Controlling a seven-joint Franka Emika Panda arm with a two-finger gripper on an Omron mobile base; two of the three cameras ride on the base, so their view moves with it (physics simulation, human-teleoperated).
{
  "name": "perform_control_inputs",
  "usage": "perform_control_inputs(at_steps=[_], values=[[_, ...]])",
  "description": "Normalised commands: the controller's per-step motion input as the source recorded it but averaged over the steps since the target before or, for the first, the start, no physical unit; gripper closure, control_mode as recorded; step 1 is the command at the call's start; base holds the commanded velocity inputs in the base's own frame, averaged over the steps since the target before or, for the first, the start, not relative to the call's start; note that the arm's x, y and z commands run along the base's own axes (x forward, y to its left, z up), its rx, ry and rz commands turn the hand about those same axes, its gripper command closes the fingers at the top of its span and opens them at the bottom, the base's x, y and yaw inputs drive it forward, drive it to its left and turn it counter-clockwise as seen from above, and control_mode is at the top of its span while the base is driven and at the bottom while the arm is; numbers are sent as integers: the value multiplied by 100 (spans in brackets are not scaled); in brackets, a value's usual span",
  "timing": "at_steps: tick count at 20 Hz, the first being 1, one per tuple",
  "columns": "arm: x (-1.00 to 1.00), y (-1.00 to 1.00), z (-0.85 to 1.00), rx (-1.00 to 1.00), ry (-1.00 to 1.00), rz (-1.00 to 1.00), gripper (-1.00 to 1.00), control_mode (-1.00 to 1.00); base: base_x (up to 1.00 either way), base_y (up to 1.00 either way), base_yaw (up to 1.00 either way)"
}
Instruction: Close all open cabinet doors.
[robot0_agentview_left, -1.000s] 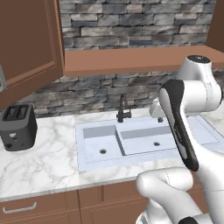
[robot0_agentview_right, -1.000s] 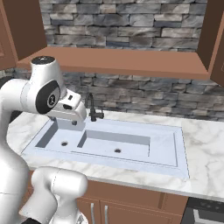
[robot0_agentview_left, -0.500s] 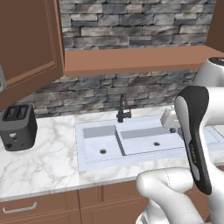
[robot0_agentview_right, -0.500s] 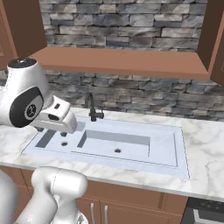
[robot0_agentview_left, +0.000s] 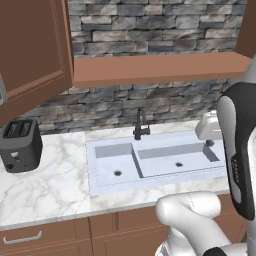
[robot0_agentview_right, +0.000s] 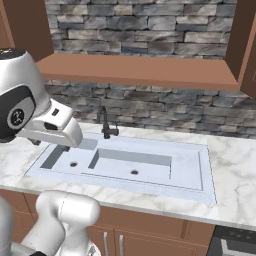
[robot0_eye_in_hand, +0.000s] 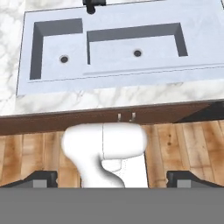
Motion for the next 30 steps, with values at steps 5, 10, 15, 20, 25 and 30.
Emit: perform_control_inputs(at_steps=[5, 10, 15, 20, 25, 30], values=[[-59, 0, 17, -1, -8, 1, -100, -100, 0, 0, 0], [-41, 5, 4, -1, -12, 0, -100, -100, 0, 0, 0], [-7, 21, 11, -2, -16, 0, -100, -100, 0, 0, 0], [-5, 15, 8, -1, -7, 0, -100, -100, 0, 0, 0], [0, 0, 0, 0, 0, 0, -100, -100, 0, 0, 0], [0, 0, 0, 0, 0, 0, -100, 100, 0, 0, 0]])
